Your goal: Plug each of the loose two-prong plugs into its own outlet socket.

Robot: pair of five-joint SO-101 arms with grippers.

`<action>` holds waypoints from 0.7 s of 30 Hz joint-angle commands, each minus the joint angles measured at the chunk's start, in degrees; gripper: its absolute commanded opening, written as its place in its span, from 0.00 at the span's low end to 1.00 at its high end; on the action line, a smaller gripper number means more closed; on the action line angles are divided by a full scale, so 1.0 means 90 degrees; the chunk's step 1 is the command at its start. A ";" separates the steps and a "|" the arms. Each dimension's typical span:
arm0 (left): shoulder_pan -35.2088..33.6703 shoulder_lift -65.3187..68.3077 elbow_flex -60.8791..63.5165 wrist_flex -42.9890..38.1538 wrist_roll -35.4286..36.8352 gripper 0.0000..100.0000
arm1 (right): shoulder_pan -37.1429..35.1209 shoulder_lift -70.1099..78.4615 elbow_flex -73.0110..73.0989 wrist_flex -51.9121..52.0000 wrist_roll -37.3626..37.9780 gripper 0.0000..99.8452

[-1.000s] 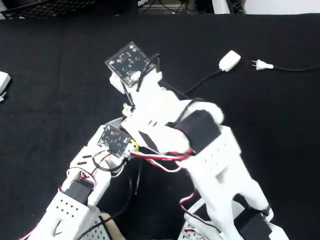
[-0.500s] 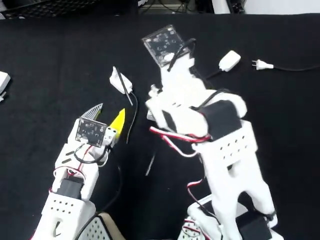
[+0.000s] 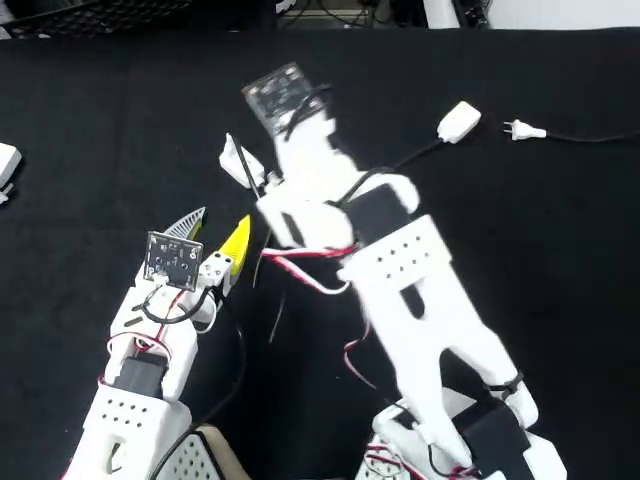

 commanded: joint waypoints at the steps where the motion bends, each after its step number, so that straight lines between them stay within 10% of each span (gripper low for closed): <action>1: 0.0122 -0.0039 0.0054 -0.0098 0.0088 0.22 | -0.0186 0.0093 0.0034 -0.0215 -0.0049 0.01; 21: 0.0278 -0.0039 0.0044 -0.0098 0.0098 0.22 | -0.0156 0.0269 0.1255 -0.2168 -0.0049 0.01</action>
